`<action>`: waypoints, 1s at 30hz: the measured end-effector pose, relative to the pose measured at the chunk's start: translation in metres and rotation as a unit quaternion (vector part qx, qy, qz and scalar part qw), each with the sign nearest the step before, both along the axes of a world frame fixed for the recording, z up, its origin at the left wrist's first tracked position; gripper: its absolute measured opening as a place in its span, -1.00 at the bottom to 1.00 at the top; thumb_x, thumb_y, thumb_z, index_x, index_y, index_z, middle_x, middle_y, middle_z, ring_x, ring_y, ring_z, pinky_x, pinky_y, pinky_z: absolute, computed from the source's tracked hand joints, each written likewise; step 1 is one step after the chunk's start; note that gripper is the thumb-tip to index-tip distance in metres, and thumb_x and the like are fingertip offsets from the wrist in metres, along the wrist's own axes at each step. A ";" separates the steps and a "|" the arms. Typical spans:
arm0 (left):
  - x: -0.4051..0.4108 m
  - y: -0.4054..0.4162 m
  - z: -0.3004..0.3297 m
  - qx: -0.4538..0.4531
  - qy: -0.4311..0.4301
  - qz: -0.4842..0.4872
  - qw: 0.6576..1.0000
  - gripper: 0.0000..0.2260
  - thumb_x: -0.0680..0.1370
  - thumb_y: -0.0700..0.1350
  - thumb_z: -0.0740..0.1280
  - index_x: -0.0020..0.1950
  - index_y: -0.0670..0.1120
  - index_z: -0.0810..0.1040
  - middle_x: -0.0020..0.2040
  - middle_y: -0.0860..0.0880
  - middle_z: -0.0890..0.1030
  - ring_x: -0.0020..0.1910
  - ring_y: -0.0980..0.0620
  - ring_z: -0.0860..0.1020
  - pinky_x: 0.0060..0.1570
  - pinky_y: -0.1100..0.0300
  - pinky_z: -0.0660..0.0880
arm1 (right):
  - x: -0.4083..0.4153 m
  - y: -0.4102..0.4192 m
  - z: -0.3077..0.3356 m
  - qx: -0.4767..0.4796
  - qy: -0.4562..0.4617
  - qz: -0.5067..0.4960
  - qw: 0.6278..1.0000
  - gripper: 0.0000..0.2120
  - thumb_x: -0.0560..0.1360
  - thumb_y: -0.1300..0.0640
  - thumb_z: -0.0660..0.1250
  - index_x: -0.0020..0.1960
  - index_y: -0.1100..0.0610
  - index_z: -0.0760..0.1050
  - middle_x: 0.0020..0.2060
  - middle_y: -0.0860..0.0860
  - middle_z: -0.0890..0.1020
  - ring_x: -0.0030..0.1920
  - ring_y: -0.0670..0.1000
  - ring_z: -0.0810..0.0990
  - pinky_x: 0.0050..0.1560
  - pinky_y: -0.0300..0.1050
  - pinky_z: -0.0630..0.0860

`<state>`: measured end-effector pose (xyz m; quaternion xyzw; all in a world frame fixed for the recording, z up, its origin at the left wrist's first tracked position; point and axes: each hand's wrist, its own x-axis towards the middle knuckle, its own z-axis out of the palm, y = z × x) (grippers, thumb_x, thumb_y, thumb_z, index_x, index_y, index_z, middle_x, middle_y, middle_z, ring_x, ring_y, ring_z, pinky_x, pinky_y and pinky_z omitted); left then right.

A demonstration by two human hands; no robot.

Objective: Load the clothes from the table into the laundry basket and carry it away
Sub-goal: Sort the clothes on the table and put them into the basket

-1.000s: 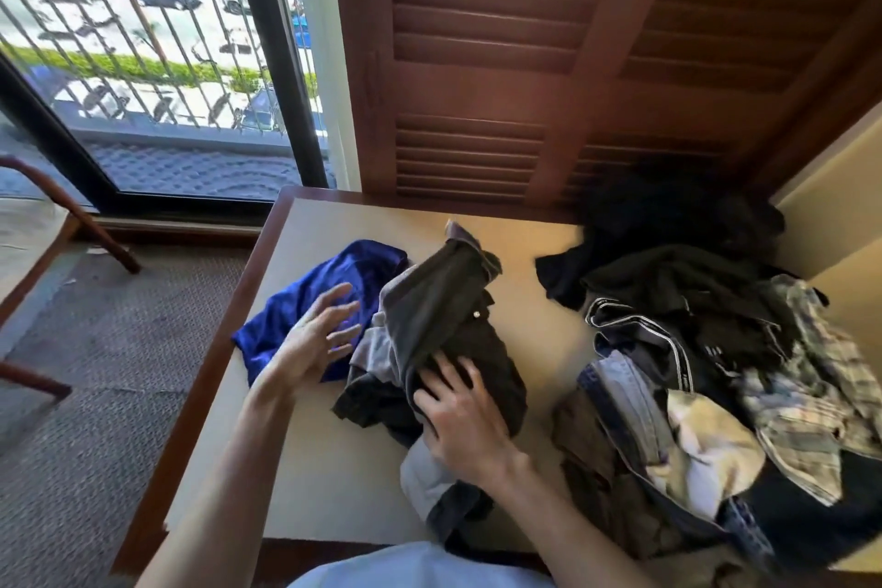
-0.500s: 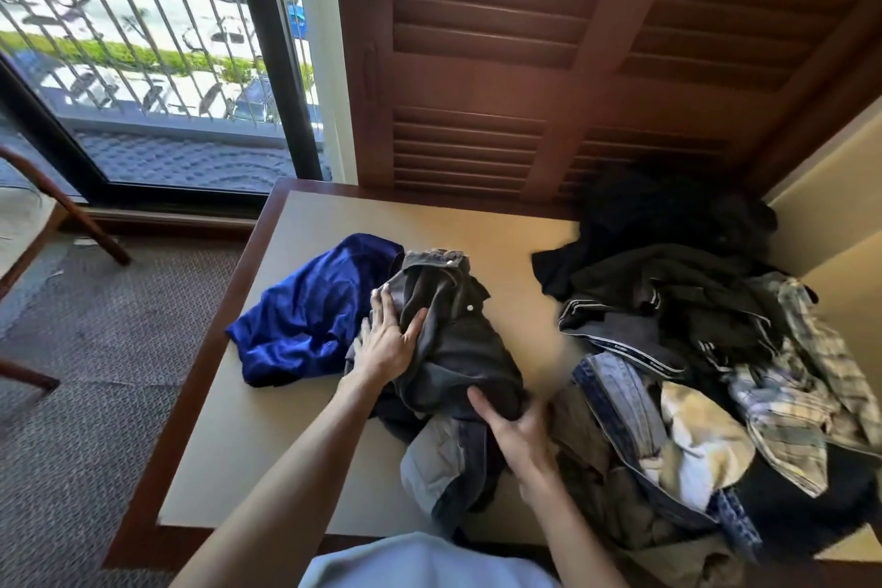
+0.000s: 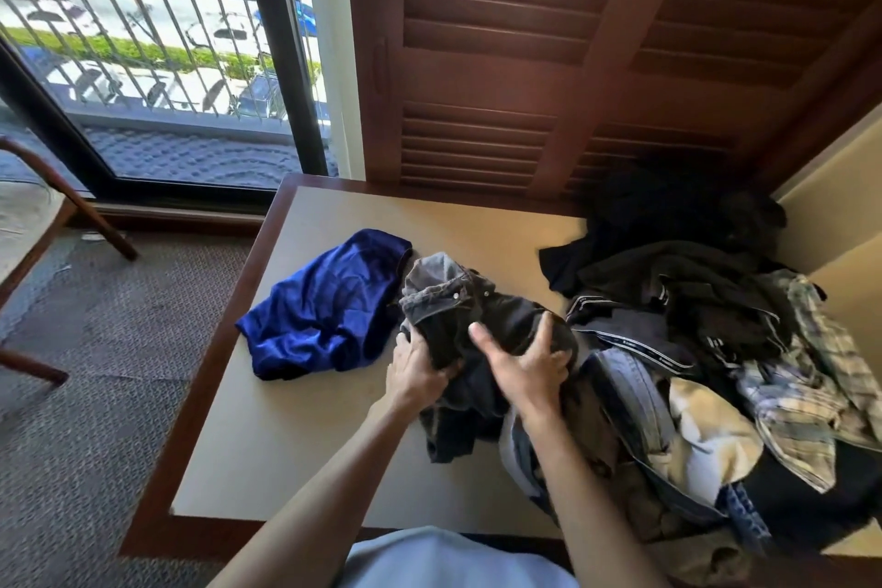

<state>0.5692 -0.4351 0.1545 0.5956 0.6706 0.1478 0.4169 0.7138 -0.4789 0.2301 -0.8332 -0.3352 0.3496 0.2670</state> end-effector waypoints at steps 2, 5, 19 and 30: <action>-0.002 -0.002 -0.002 0.006 -0.020 0.004 1.000 -0.04 0.28 0.27 0.47 0.57 -0.04 0.20 0.36 -0.13 0.41 0.36 -0.17 0.39 0.32 -0.04 0.43 | -0.016 -0.003 -0.021 -0.051 -0.170 0.084 0.981 0.18 0.32 -0.50 0.34 0.60 -0.11 -0.33 0.56 0.36 -0.16 0.57 0.35 -0.03 0.39 0.41 0.20; -0.015 0.000 0.010 0.012 -0.029 0.048 0.998 -0.05 0.20 0.28 0.56 0.48 0.04 0.27 0.25 -0.11 0.42 0.30 -0.18 0.38 0.28 -0.11 0.44 | -0.016 -0.018 -0.045 -0.043 -0.251 0.118 0.960 0.11 0.38 -0.48 0.27 0.56 -0.13 -0.43 0.55 0.36 -0.18 0.56 0.37 0.01 0.34 0.41 0.29; 0.004 0.024 0.004 0.024 0.041 -0.005 0.999 -0.19 0.49 0.14 0.44 0.58 0.24 -0.01 0.41 -0.12 0.22 0.36 -0.24 0.39 0.22 -0.25 0.48 | 0.023 0.044 0.031 -0.104 -0.333 0.309 0.885 0.33 0.12 -0.66 0.29 0.61 -0.07 -0.24 0.60 0.21 -0.13 0.59 0.31 -0.15 0.45 0.46 -0.01; -0.096 0.071 0.000 0.082 0.220 0.034 0.971 -0.11 0.39 0.58 0.11 0.61 0.24 -0.09 0.63 -0.20 -0.01 0.61 -0.27 -0.09 0.51 -0.28 -0.20 | 0.007 0.102 -0.038 -0.150 -0.303 0.408 0.848 0.38 0.04 -0.65 0.35 0.61 -0.02 -0.13 0.53 0.23 0.14 0.50 0.34 0.17 0.42 0.46 0.05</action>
